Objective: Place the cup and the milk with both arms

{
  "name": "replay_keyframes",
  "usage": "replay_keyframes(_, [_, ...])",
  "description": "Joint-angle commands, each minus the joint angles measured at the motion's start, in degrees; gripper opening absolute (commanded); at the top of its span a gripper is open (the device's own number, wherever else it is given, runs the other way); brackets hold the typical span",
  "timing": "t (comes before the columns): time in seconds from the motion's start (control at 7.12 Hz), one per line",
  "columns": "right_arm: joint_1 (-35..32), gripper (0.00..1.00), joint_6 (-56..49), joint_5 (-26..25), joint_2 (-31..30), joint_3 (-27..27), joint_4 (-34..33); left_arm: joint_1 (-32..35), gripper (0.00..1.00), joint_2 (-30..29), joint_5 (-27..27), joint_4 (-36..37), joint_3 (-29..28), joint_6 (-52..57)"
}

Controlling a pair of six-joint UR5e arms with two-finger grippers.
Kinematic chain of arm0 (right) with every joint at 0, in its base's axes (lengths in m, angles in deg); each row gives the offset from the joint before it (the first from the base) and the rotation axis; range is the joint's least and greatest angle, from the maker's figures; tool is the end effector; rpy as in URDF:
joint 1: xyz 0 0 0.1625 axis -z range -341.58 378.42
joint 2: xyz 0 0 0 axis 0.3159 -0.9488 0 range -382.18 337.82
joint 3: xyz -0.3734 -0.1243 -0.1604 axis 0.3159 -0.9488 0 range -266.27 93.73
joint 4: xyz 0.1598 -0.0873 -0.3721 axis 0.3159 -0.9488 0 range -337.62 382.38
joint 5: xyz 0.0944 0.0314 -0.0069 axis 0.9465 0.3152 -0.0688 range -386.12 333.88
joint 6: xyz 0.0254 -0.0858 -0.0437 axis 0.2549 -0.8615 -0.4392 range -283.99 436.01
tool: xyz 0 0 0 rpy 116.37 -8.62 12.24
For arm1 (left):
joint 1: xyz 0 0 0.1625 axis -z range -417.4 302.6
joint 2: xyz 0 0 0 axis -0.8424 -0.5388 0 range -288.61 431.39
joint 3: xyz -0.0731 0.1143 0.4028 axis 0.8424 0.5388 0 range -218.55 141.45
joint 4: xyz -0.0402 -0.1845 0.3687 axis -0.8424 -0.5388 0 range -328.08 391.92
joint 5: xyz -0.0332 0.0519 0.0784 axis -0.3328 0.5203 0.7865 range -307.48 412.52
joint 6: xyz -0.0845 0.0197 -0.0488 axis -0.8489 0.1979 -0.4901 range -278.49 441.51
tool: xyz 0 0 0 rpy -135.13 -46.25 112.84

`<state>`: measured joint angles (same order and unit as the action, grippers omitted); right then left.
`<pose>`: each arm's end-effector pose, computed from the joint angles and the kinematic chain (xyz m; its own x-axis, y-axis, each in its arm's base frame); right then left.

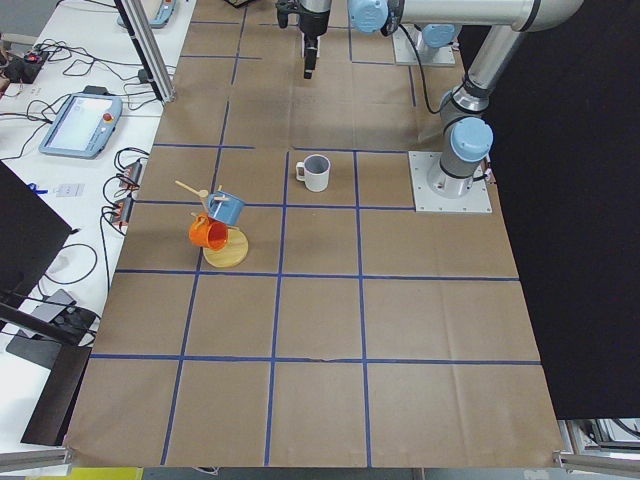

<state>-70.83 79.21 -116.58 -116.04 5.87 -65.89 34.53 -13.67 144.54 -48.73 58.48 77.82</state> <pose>0.1264 -0.4648 0.4989 -0.9976 0.0691 0.0082 0.0691 0.9976 -0.0005 -0.1454 -0.4622 0.4856 -0.9990 -0.0346 -0.0267 -0.0309 0.9912 -0.1284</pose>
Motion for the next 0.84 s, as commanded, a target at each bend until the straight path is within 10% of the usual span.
replay_keyframes(0.0, [-0.92, 1.00, 0.40, 0.63, 0.08, 0.06, 0.03, 0.00, 1.00, -0.10, -0.08, 0.05, -0.35, 0.00])
replay_keyframes(0.7, [-3.65, 1.00, 3.22, 0.02, 0.43, -0.03, -0.67, 0.00, 1.00, 0.85, 0.00, -0.12, -0.09, 0.09])
